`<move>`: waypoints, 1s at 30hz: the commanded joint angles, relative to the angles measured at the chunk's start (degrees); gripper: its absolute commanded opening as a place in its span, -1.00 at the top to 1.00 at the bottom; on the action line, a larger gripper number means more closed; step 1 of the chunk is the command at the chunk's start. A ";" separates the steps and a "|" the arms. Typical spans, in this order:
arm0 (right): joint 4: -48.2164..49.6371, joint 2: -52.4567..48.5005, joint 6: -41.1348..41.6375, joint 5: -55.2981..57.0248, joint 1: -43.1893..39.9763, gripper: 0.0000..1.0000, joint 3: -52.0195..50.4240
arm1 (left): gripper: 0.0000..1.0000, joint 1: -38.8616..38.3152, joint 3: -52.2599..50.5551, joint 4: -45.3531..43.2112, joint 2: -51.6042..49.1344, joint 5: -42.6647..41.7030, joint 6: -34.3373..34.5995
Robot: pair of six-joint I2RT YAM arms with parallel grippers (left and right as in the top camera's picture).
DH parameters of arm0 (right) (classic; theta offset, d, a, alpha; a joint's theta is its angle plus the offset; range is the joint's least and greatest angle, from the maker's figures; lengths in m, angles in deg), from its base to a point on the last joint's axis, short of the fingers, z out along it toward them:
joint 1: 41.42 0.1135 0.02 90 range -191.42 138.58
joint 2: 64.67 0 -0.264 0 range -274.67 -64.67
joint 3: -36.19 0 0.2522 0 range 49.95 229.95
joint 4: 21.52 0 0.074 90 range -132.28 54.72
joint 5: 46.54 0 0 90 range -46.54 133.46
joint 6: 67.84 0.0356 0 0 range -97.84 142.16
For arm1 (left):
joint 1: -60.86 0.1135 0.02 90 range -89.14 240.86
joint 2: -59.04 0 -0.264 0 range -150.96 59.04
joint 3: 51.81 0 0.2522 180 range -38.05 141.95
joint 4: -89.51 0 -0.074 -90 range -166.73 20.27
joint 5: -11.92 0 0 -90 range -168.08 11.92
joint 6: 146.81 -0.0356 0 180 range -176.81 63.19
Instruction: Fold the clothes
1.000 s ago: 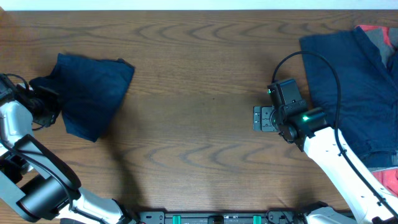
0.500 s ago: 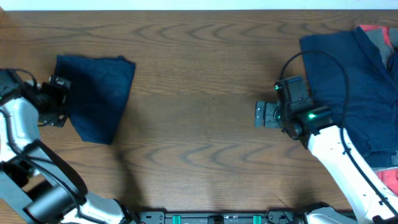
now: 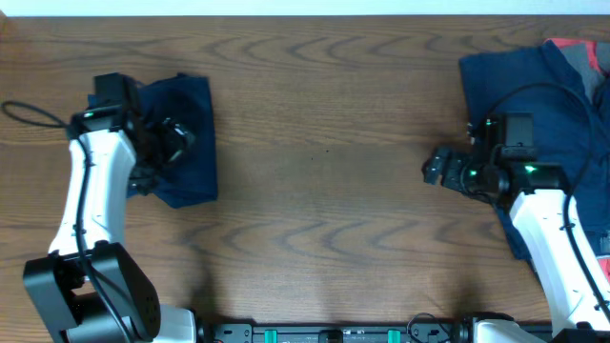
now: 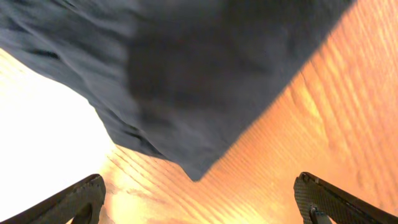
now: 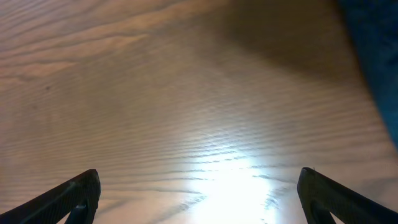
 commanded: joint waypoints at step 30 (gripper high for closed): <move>-15.50 0.70 -4.68 -0.46 -6.21 -0.99 0.74 | -0.96 -19.85 -0.94 -11.72 -11.26 4.17 -19.71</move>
